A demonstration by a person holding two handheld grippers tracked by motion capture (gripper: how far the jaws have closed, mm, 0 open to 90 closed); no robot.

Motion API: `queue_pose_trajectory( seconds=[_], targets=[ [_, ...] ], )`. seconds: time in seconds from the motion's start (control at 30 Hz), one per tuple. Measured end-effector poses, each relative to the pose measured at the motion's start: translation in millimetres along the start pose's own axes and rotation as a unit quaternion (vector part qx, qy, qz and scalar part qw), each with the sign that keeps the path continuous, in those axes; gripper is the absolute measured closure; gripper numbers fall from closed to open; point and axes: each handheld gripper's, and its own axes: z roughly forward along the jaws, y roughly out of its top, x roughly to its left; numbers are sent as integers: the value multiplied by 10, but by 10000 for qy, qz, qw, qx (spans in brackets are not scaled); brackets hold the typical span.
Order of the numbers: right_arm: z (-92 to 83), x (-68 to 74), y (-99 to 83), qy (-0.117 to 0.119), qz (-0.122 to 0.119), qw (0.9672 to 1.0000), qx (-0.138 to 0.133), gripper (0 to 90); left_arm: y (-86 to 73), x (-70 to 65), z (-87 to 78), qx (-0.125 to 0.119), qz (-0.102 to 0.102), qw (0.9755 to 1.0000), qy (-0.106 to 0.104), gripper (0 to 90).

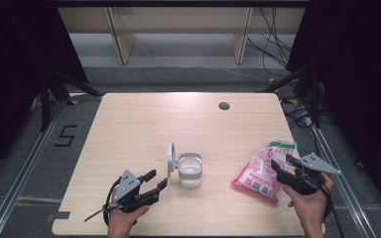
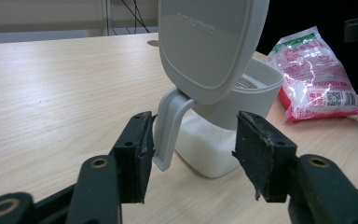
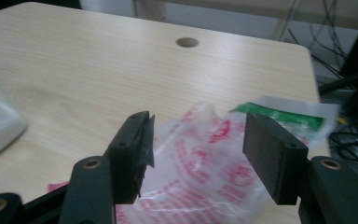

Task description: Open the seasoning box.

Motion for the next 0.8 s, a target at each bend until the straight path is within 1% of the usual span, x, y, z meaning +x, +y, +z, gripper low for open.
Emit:
queue_pose_trajectory(
  seconds=[0.03, 0.07, 0.1, 0.13, 0.17, 0.2, 0.23, 0.27, 0.3, 0.33, 0.37, 0.4, 0.43, 0.47, 0.5, 0.53, 0.57, 0.6, 0.63, 0.67, 0.7, 0.73, 0.77, 0.8],
  targets=[
    [3, 28, -3, 79, -32, 10000, 21, 423, 6, -2, 7, -3, -4, 10000, 16, 470],
    [31, 114, 2, 226, -68, 9997, -60, 416, 14, -4, 13, 2, -6, 10000, 12, 473],
    [31, 114, 2, 226, -68, 9997, -60, 416, 23, 0, 16, 3, 14, 10000, -1, 473],
    [42, 156, 2, 308, -116, 9994, -51, 412, 36, 7, 16, 9, 54, 10000, 10, 476],
    [63, 172, 4, 381, -417, 9984, -69, 410, 45, 5, 11, 40, 47, 10000, 38, 477],
    [72, 200, 2, 407, -462, 9981, -78, 407, 53, 7, 10, 51, 61, 10000, 40, 479],
    [90, 228, -1, 484, -588, 9971, -76, 405, 62, 11, 14, 36, 85, 9999, 43, 482],
    [90, 302, -15, 593, -329, 9977, 49, 402, 71, 17, 13, 50, 99, 9999, 58, 485],
    [111, 305, -13, 650, -602, 9961, 18, 401, 77, 23, 19, 37, 80, 9999, 86, 486],
    [117, 372, -30, 752, -479, 9960, 93, 401, 83, 34, 17, 71, 100, 9999, 108, 490],
    [137, 389, -32, 824, -590, 9948, 47, 399, 84, 33, 24, 49, 15, 9999, 131, 495],
    [142, 417, -46, 866, -602, 9943, 119, 397, 88, 43, 24, 59, 50, 9999, 142, 498],
    [160, 420, -50, 969, -690, 9928, 110, 395, 92, 53, 31, 30, 59, 9999, 125, 499],
    [144, 479, -66, 988, -466, 9937, 257, 392, 98, 63, 31, 39, 78, 9999, 121, 503],
    [159, 507, -77, 1022, -444, 9935, 240, 387, 107, 72, 28, 67, 96, 9999, 122, 506],
    [193, 491, -83, 1137, -688, 9909, 191, 381, 113, 77, 26, 92, 74, 9998, 128, 508],
    [205, 522, -96, 1195, -655, 9904, 214, 376, 118, 81, 29, 85, 79, 9998, 137, 510],
    [193, 545, -105, 1209, -642, 9900, 341, 367, 126, 88, 29, 94, 119, 9998, 135, 511],
    [208, 562, -115, 1219, -666, 9898, 321, 357, 133, 85, 38, 54, 100, 9999, 118, 514],
    [224, 586, -130, 1300, -794, 9875, 401, 338, 154, 99, 33, 100, 191, 9997, 124, 532],
    [234, 611, -139, 1309, -761, 9875, 440, 325, 154, 99, 33, 100, 191, 9997, 124, 533],
    [257, 613, -146, 1335, -859, 9867, 340, 317, 162, 103, 45, 95, 159, 9997, 129, 533],
    [257, 613, -146, 1335, -859, 9867, 340, 317, 162, 103, 45, 95, 159, 9997, 129, 532],
    [266, 641, -159, 1365, -836, 9864, 378, 290, 168, 109, 52, 139, 151, 9997, 148, 532]
  ],
)
